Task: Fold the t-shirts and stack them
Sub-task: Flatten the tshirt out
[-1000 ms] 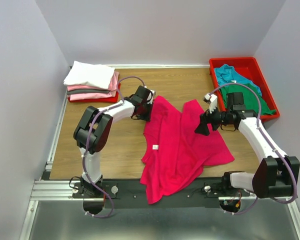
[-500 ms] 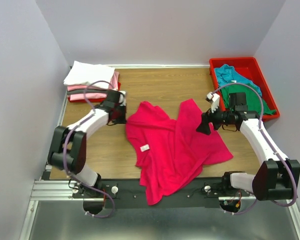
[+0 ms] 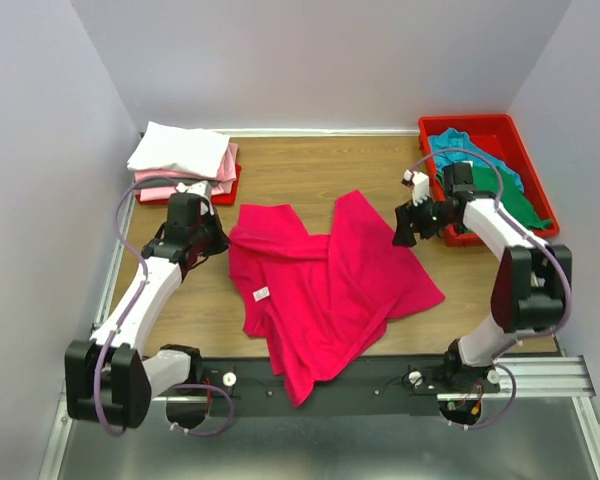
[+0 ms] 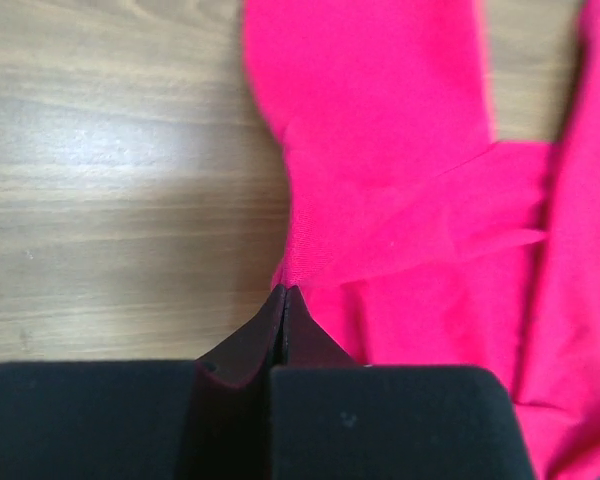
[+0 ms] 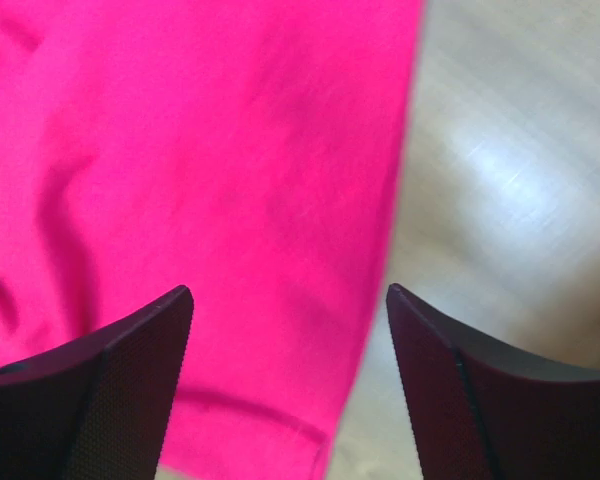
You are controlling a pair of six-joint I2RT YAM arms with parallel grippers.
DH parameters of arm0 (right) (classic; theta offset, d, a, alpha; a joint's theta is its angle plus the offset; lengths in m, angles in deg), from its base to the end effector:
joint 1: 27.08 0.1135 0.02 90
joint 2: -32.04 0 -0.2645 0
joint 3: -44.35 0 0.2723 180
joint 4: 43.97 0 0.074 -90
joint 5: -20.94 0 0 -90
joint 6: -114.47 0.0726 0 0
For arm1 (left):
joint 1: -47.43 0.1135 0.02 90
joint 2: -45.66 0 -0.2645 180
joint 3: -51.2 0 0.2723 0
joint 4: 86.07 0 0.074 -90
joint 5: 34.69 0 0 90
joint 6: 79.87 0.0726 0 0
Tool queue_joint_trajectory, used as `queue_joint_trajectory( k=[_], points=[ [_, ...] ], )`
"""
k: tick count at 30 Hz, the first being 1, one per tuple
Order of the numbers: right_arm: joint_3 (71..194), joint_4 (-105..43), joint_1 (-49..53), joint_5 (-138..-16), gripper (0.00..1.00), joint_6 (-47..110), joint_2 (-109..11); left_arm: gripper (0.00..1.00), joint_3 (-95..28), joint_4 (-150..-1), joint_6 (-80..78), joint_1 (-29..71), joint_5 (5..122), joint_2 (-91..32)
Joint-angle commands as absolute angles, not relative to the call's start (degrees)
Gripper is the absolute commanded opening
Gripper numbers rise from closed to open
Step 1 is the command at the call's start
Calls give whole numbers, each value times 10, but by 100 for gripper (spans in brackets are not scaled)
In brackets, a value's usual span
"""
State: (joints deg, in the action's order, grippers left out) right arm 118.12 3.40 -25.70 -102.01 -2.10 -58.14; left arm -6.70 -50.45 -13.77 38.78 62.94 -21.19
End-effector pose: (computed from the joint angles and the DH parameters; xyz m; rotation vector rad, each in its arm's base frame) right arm 0.3406 0.0477 0.1800 -0.7751 2.3975 0.5979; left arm 0.2842 -0.0530 0.2119 -0.2501 2.3688 -0.4317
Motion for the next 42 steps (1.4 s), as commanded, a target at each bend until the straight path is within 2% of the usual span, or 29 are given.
queue_joint_trajectory(
  k=[1,6,12,15,16,19,20,28,39,41,42],
  points=[
    [1259,20,-242,-981,81,-10,-667,0,-52,-520,-178,402,671,-164],
    [1356,21,-209,-932,74,19,-806,0,-34,-527,-174,420,683,-161],
    [1392,22,-189,-923,63,43,-869,0,-20,-537,-171,436,693,-164],
    [1386,22,-185,-928,44,50,-872,0,-20,-538,-169,445,692,-163],
    [1379,22,-184,-924,30,50,-868,0,-20,-540,-168,448,690,-162],
    [1365,22,-185,-893,6,44,-852,0,-13,-545,-163,459,697,-164],
    [1359,21,-186,-883,2,42,-837,0,-11,-548,-163,462,700,-166],
    [1278,11,-245,-762,0,7,-736,0,-3,-562,-155,470,722,-179],
    [1161,16,-253,-716,1,-34,-638,0,-7,-551,-142,470,747,-187],
    [1161,20,-252,-723,5,-35,-629,0,-20,-531,-146,470,732,-158],
    [1165,22,-252,-732,8,-33,-626,7,-34,-512,-146,470,718,-138]
  ],
)
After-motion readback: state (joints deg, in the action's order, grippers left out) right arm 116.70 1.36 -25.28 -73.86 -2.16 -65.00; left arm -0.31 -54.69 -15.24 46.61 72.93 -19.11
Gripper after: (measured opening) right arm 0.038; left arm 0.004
